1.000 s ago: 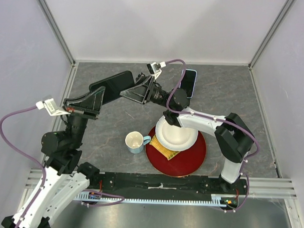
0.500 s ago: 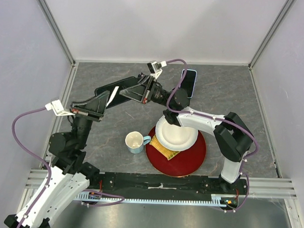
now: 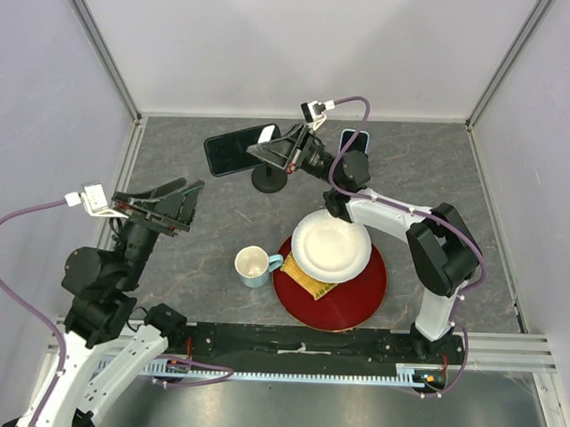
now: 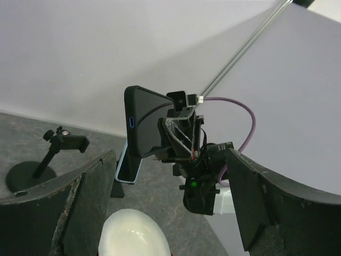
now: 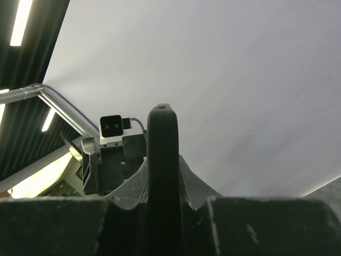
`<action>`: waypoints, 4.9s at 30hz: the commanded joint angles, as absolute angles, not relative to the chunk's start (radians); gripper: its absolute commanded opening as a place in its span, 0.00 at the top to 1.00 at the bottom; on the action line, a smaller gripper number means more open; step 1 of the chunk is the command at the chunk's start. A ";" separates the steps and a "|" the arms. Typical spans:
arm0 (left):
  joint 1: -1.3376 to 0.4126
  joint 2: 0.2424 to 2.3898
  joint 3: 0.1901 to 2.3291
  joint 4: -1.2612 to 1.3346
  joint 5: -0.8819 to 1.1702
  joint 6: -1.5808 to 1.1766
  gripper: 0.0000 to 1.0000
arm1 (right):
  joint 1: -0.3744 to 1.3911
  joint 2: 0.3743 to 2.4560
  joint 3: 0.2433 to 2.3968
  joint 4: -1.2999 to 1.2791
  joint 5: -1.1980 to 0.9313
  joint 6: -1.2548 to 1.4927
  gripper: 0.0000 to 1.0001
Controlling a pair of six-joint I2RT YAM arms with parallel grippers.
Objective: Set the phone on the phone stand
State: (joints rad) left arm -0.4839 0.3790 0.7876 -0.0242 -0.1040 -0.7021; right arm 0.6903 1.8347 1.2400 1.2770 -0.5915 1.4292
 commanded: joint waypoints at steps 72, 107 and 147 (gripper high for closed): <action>-0.482 0.735 0.887 0.090 0.423 -0.422 0.98 | 0.505 1.724 1.322 1.353 -1.138 1.236 0.52; -0.482 0.793 0.836 0.250 0.491 -0.512 0.98 | 0.503 1.706 1.302 1.436 -1.048 1.293 0.57; -0.482 1.273 0.883 0.291 -0.215 -0.270 0.62 | 0.342 1.353 1.161 0.336 -0.522 0.262 1.00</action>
State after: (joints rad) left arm -0.4835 1.1648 0.8257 0.1284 -0.1928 -0.3981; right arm 0.3428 1.3994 1.1522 0.3141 -0.5507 0.3576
